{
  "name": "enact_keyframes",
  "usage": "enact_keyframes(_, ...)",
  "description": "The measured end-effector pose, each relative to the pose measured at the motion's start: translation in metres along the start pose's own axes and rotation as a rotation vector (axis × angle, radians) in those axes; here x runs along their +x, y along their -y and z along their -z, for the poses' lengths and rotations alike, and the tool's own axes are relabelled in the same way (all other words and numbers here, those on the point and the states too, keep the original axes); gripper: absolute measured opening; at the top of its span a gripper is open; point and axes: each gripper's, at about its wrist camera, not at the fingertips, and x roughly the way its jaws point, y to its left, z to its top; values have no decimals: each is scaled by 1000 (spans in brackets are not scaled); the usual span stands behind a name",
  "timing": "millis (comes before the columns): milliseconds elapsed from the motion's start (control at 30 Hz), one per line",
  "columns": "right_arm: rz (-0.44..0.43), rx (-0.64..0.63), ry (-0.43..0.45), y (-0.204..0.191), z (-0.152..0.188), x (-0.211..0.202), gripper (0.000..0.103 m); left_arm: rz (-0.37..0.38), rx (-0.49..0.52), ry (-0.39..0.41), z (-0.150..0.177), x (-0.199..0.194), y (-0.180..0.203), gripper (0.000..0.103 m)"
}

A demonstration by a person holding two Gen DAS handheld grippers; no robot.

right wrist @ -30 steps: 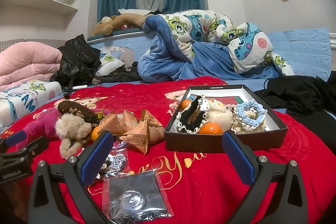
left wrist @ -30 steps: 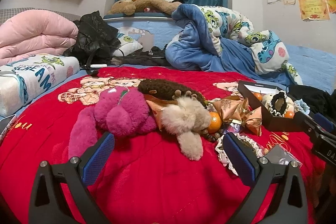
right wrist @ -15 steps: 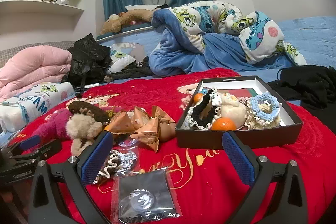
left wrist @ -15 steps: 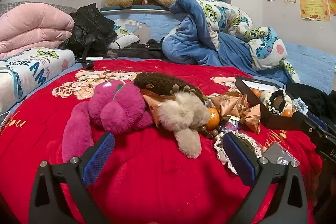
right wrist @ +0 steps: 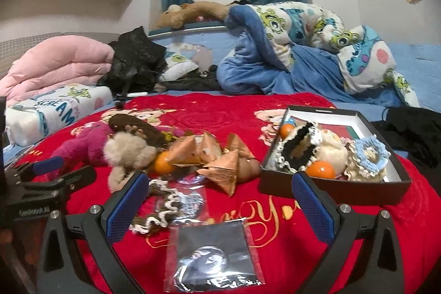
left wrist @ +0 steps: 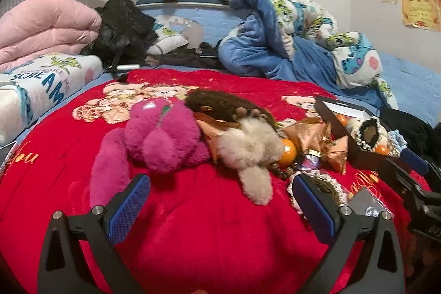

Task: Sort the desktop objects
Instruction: 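Move the left gripper toward the pink plush toy, then grasp the pink plush with the left gripper while the right gripper grasps the brown crochet scrunchie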

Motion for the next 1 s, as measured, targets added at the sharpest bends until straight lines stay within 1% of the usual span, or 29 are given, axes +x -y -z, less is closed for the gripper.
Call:
enact_keyframes(167,-53,39,-30,0,-7,0,103,-59,46,-12,-20,3,-13,103)
enact_keyframes(333,-41,14,-51,-14,-13,4,103,-107,97,-17,-40,9,-24,103)
enact_keyframes(433,-44,-11,-72,-24,-18,7,103,-100,91,-39,-49,17,-36,103)
enact_keyframes(533,-93,3,-97,-28,-23,10,103,-96,92,-56,-54,27,-42,103)
enact_keyframes(600,-131,39,-113,-26,-26,13,103,-85,95,-86,-56,38,-43,103)
enact_keyframes(667,-178,105,-131,-23,-26,18,103,-84,100,-105,-57,48,-44,103)
enact_keyframes(733,-200,155,-137,-21,-23,21,103,-82,103,-117,-56,54,-45,103)
enact_keyframes(767,-206,170,-143,-21,-22,24,100,-73,98,-127,-55,59,-45,103)
enact_keyframes(800,-212,180,-153,-22,-20,26,93,-68,92,-134,-54,61,-46,103)
enact_keyframes(833,-214,185,-166,-23,-18,30,89,-66,86,-142,-55,64,-48,103)
enact_keyframes(900,-218,186,-191,-27,-15,36,79,-61,73,-168,-55,72,-51,103)
enact_keyframes(933,-224,185,-200,-29,-12,39,77,-64,71,-174,-55,74,-52,103)
enact_keyframes(1000,-221,173,-220,-34,-7,45,69,-77,75,-202,-56,83,-53,103)
